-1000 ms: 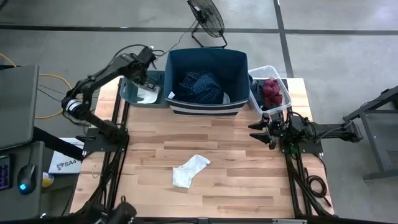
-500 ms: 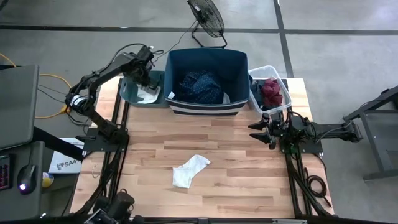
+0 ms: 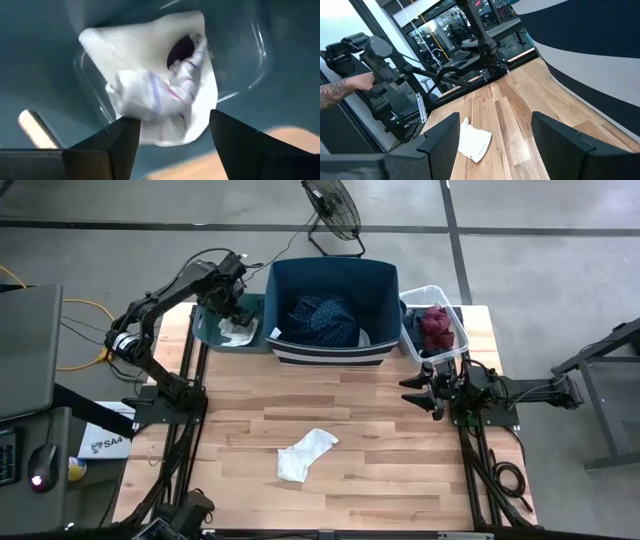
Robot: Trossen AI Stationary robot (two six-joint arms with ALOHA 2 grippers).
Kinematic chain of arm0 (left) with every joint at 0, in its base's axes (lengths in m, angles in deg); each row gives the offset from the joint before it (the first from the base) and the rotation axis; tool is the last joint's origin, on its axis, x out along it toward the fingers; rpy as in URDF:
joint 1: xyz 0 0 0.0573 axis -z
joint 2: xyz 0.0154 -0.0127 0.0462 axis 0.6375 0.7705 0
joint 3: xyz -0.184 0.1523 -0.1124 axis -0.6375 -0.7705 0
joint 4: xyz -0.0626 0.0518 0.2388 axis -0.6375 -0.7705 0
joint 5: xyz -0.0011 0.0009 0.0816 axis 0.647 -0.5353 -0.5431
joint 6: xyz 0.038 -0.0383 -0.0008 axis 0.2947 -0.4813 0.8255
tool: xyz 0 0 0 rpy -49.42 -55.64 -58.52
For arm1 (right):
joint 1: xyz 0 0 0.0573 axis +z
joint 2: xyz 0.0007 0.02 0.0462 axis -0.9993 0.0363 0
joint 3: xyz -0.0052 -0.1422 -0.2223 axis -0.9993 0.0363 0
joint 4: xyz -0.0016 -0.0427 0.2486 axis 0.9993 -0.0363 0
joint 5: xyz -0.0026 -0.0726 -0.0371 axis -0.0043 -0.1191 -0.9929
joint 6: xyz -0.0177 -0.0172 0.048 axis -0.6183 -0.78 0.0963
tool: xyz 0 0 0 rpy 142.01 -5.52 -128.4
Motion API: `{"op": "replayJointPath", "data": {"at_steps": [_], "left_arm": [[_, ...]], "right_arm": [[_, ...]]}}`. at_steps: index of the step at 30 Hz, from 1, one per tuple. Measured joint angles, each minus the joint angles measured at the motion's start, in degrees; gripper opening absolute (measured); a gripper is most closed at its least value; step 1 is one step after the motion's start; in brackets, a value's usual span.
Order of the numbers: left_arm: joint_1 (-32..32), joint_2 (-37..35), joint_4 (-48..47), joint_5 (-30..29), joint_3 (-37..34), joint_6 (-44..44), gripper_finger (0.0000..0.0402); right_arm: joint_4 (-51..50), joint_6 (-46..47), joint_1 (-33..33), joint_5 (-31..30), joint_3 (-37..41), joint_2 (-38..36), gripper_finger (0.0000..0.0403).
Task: Pick & Place Cloths
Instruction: Put the gray sock into the green bin, then put the white sock into the green bin
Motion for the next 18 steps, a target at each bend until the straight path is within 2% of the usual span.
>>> {"op": "replayJointPath", "data": {"at_steps": [8, 14, 18], "left_arm": [[0.15, -0.04, -8.24, 0.28, 10.25, 0.62, 0.0239], [3.84, -0.38, -14.29, -0.40, 18.21, -2.47, 0.0239], [8.43, -0.46, -16.26, -0.62, 22.37, -5.95, 0.0239]], "right_arm": [[0.00, 0.00, 0.00, 0.00, 0.00, 0.00, 0.0237], [0.00, 0.00, 0.00, -0.02, 0.00, 0.00, 0.0237], [0.00, 0.00, 0.00, 0.00, 0.00, 0.00, 0.0237]]}}
